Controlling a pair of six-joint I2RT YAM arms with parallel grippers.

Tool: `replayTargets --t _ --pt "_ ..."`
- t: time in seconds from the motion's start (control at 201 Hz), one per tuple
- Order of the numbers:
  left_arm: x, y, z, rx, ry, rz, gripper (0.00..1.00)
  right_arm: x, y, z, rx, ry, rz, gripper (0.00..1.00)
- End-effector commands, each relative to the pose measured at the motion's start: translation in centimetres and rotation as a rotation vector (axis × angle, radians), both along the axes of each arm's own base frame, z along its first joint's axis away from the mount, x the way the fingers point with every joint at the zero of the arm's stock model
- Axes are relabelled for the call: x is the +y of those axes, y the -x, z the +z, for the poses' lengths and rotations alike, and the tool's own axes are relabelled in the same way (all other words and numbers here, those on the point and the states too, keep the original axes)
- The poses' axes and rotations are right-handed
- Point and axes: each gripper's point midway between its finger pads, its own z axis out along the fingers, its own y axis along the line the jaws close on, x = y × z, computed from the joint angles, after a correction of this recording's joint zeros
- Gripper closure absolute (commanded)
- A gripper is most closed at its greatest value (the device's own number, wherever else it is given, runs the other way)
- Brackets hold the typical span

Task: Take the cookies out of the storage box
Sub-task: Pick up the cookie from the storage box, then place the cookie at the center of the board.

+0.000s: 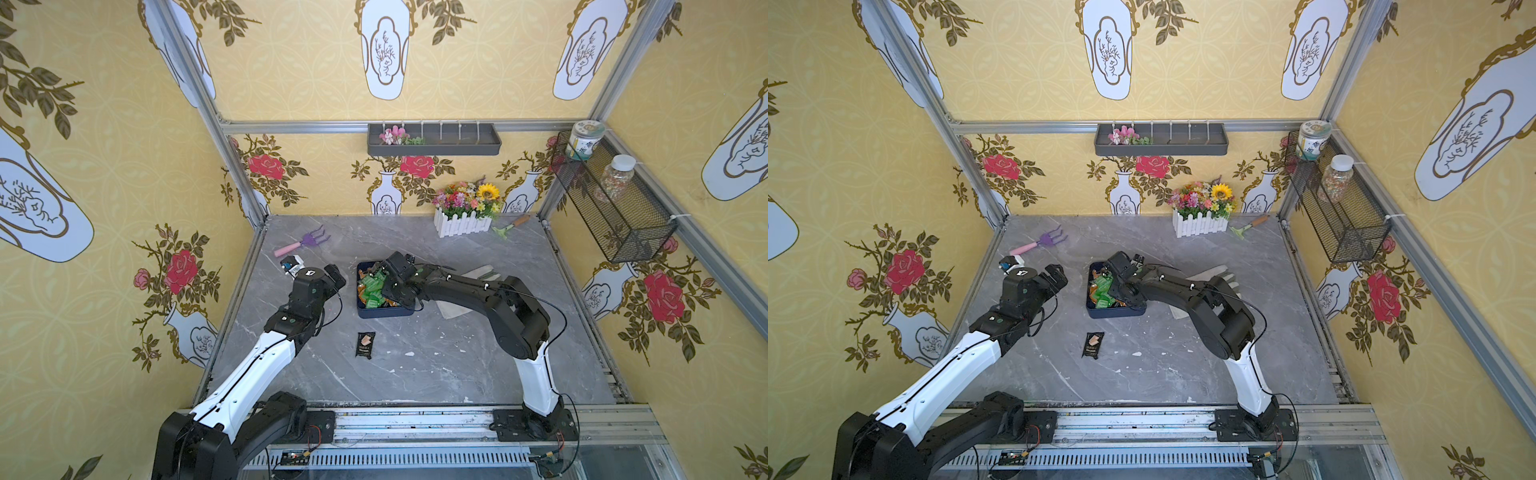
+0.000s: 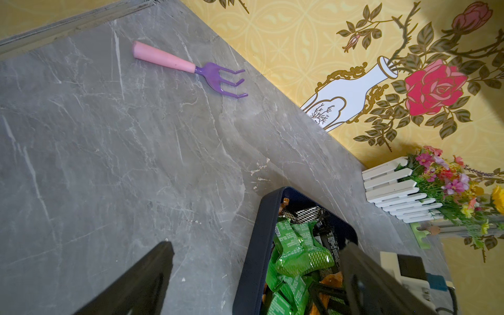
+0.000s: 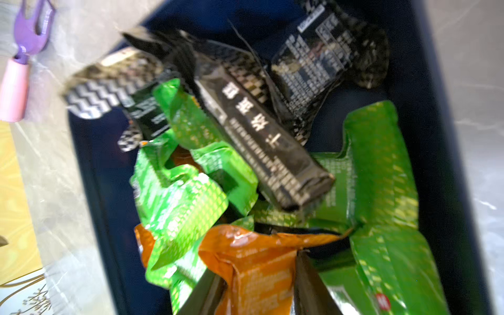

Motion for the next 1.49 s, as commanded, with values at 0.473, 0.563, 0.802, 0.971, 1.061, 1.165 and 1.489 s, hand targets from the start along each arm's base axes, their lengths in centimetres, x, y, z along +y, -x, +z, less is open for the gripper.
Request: replayTargets --t 0.473,0.563,0.802,0.971,1.061,1.165,1.489 --pt "0.6 1.2 -4.1 0.104 0.245 0.035 0.0 1.7 6.9 7.5 -0.136 0.071 0.207 0.66" --pt "0.6 1.5 -4.6 0.114 0.279 0.024 0.0 2.1 10.3 6.4 -0.096 0.12 0.266 0.66" --pt "0.2 2.3 -6.5 0.157 0.334 0.011 0.0 1.7 15.0 1.9 0.018 0.267 0.31 0.66" --pt "0.4 2.5 -6.2 0.154 0.306 -0.005 0.0 1.4 15.5 -0.2 0.08 0.362 0.315 0.65" --pt "0.7 2.7 -6.1 0.14 0.293 -0.003 0.0 1.6 15.9 -1.0 0.102 0.376 0.329 0.65" --pt "0.4 2.9 -6.2 0.138 0.308 -0.014 0.0 2.0 16.7 -2.0 0.13 0.382 0.358 0.64" --pt "0.2 2.9 -5.7 0.122 0.306 -0.038 0.0 2.5 17.2 -2.6 0.171 0.386 0.397 0.35"
